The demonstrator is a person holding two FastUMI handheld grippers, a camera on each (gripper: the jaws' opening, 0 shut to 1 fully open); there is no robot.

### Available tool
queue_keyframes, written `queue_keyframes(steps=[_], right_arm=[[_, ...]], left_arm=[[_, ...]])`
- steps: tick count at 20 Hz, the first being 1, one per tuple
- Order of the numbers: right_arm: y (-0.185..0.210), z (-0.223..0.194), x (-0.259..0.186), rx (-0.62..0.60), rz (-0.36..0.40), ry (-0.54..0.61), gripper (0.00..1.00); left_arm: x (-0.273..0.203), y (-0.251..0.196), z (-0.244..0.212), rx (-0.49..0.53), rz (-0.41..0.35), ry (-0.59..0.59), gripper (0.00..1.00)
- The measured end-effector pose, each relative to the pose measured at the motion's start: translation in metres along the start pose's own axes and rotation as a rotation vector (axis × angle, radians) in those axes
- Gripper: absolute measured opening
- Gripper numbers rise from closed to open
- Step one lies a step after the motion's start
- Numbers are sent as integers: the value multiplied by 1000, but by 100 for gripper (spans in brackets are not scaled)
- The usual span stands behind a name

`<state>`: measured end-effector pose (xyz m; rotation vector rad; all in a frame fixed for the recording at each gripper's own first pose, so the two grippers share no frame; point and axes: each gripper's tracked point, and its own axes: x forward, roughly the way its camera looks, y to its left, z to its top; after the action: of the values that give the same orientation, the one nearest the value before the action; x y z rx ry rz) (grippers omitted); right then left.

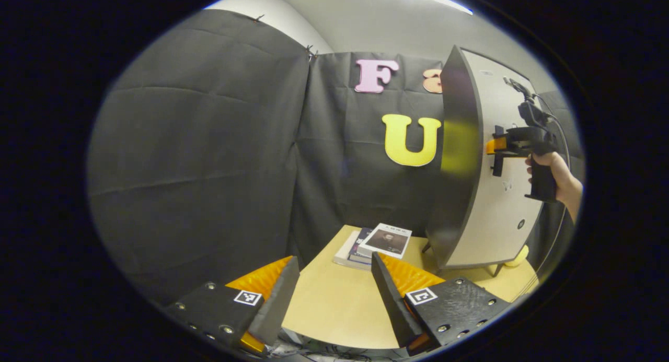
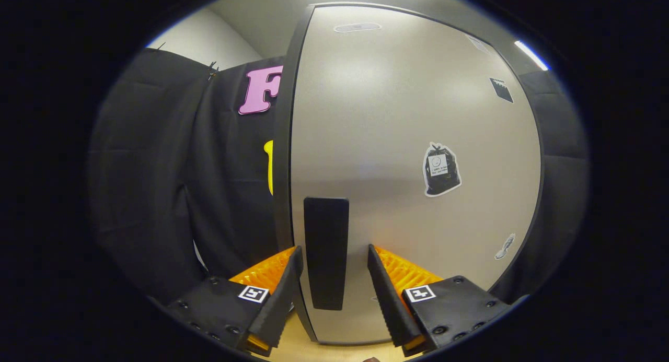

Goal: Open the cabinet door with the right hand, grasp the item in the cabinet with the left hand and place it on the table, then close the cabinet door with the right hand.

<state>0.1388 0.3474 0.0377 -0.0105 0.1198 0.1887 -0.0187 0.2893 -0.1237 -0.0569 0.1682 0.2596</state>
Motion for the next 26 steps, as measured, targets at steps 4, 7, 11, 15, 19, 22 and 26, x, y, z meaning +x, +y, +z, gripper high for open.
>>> queue_keyframes(steps=[4,7,11,15,19,22,26], right_arm=[[6,-1,3,7,5,13,42],[6,-2,0,8,8,8,39],[6,-2,1,30,26,16,27],[7,-2,-1,34,65,19,14],[9,-4,-7,-11,88,47,10],[8,-4,-14,-27,100,54,9],[6,-6,-37,-28,138,47,10]], left_arm=[[-4,4,-5,-3,1,14,84],[-6,3,-8,-8,-1,13,84],[-12,-1,-16,-5,-16,30,85],[-17,-13,-25,-11,-64,41,84],[-10,-33,-39,-12,-145,41,84],[-1,-43,-57,-8,-187,53,84],[3,-57,-56,-42,-224,63,84]])
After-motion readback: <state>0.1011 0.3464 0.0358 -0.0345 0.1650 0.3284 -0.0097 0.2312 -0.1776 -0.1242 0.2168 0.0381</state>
